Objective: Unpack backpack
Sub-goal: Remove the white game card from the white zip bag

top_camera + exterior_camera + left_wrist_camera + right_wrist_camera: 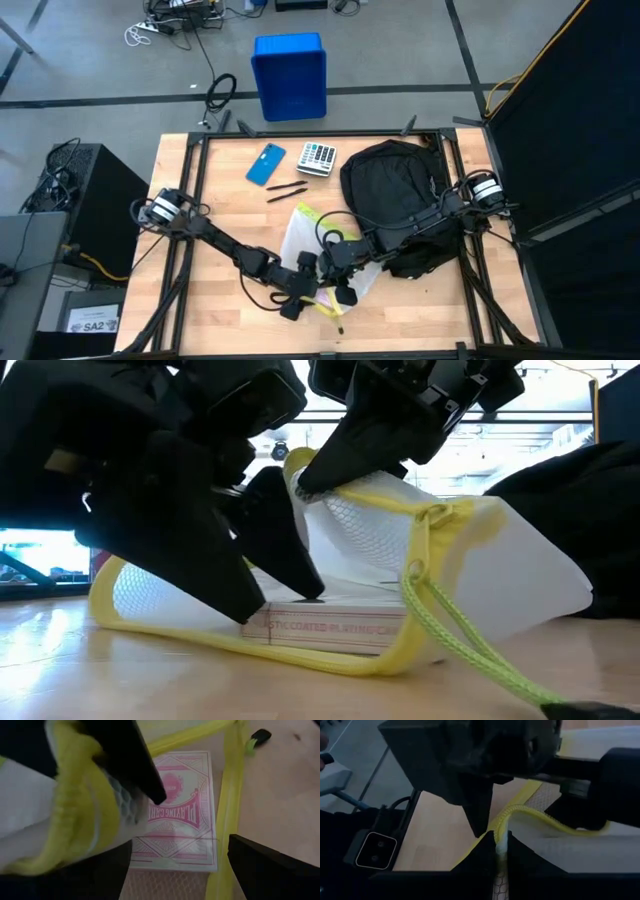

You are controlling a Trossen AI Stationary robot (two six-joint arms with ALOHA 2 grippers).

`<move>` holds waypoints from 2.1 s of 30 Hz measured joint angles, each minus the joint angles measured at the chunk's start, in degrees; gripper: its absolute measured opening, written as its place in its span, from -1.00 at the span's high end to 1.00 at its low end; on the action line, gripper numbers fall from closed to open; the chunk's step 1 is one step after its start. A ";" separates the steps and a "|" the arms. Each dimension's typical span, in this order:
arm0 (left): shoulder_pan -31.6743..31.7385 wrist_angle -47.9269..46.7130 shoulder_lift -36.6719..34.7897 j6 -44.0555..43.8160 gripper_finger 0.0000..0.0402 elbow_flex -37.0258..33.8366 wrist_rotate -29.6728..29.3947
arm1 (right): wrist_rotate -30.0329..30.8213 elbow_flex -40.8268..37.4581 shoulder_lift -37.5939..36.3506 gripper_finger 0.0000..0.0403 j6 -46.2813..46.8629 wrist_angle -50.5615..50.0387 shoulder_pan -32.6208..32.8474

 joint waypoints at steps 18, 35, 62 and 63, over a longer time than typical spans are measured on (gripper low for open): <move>-0.23 -12.40 -2.56 -2.37 -0.96 3.31 -1.67 | -1.05 -0.07 0.00 1.00 -0.21 0.37 -0.02; -0.30 -13.51 -2.95 -3.87 -0.96 3.48 -5.79 | -1.27 -0.09 0.00 1.00 -0.53 1.74 -0.02; 2.96 -11.02 1.87 -10.45 -0.68 3.77 -5.06 | -1.50 -0.11 0.02 1.00 -0.58 2.78 -0.02; 3.00 -11.12 1.88 -10.55 -0.58 3.76 -4.82 | -1.52 -0.11 0.02 1.00 -0.58 2.78 -0.02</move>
